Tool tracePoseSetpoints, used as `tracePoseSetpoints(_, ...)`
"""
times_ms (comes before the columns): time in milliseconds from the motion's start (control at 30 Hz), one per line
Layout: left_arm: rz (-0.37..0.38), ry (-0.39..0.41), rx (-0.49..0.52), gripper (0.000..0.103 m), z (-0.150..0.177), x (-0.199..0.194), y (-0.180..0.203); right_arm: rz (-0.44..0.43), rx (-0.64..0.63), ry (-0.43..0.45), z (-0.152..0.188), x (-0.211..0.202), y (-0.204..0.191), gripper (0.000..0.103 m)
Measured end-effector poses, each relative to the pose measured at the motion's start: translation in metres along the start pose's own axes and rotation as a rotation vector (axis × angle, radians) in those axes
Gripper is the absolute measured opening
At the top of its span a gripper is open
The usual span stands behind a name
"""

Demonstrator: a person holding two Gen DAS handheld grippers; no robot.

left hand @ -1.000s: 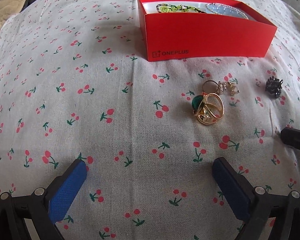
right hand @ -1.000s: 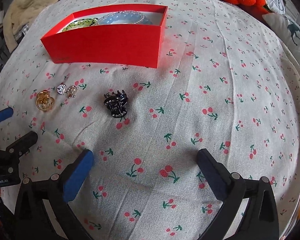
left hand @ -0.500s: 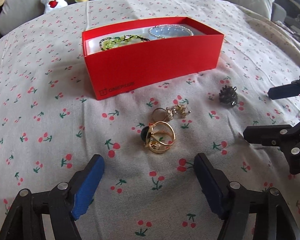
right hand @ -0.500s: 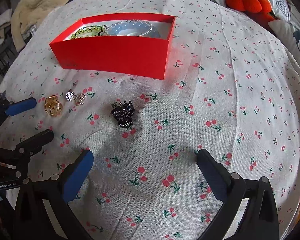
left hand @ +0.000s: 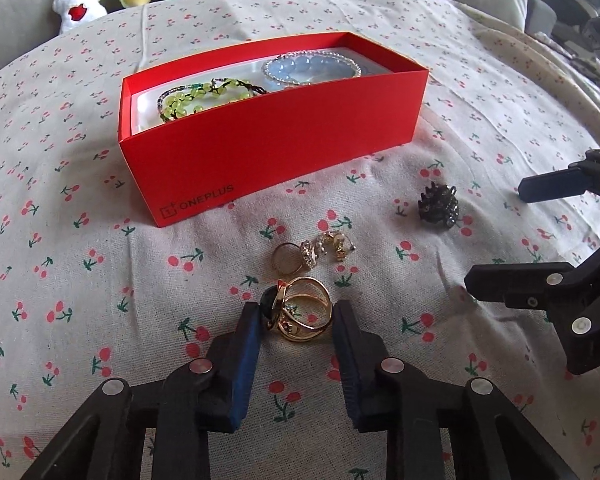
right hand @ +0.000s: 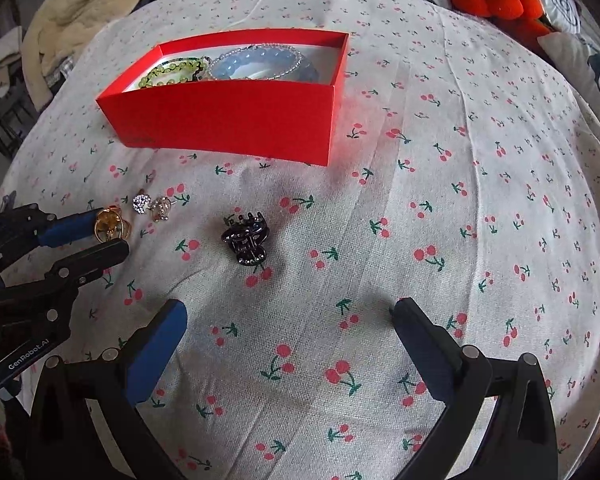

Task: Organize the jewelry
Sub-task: 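Move the left tool to the gold ring with green stone and grasp it, then grasp the black hair clip with the right tool while the left tool holds the ring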

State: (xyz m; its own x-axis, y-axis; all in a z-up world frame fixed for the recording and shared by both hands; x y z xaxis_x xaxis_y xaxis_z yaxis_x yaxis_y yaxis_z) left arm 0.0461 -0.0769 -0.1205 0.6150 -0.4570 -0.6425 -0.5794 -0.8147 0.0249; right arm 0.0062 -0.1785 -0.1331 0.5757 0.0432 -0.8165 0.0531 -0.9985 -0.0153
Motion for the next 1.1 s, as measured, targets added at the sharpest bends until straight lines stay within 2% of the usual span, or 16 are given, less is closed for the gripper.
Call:
tracePoseSetpoints(133, -0.019, -0.017, -0.004, 0.03, 0.002, -0.004, -0.001, -0.007, 0.021, 0.005, -0.004, 0.001, 0.0, 0.103)
tracePoseSetpoints(233, -0.041, -0.035, -0.017, 0.03, 0.005, -0.008, -0.004, -0.009, 0.025, 0.01, -0.007, 0.001, -0.001, 0.097)
tracePoseSetpoints(467, -0.061, -0.072, -0.099, 0.03, 0.013, -0.019, -0.013, -0.003, 0.002, 0.023, -0.015, 0.004, -0.007, 0.077)
tracePoseSetpoints(733, -0.061, -0.091, -0.137, 0.03, 0.02, -0.03, -0.018, 0.005, -0.012, 0.037, -0.026, 0.01, -0.013, 0.054)
tracePoseSetpoints(967, -0.059, -0.109, -0.169, 0.03, 0.025, -0.037, -0.018, 0.004, -0.01, 0.062, -0.031, 0.01, -0.013, 0.026)
tracePoseSetpoints(1100, -0.056, -0.119, -0.201, 0.03, 0.027, -0.041, -0.02, -0.015, 0.0, 0.066, -0.031, 0.008, -0.013, 0.025)
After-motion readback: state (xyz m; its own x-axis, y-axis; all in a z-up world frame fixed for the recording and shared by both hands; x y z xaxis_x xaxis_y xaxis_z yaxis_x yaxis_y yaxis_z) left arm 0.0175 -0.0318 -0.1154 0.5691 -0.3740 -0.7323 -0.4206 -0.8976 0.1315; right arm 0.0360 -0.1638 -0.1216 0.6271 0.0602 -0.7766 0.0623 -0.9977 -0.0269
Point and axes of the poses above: each gripper's, at about its wrist camera, not at the fingertips, and x roughly the way its jaws point, y to its right, z to its underside, the point moved 10 cm from there along x, roughly the way its jaws point, and after that the axes turned 13 degrees about y, right-handed, at the moved point
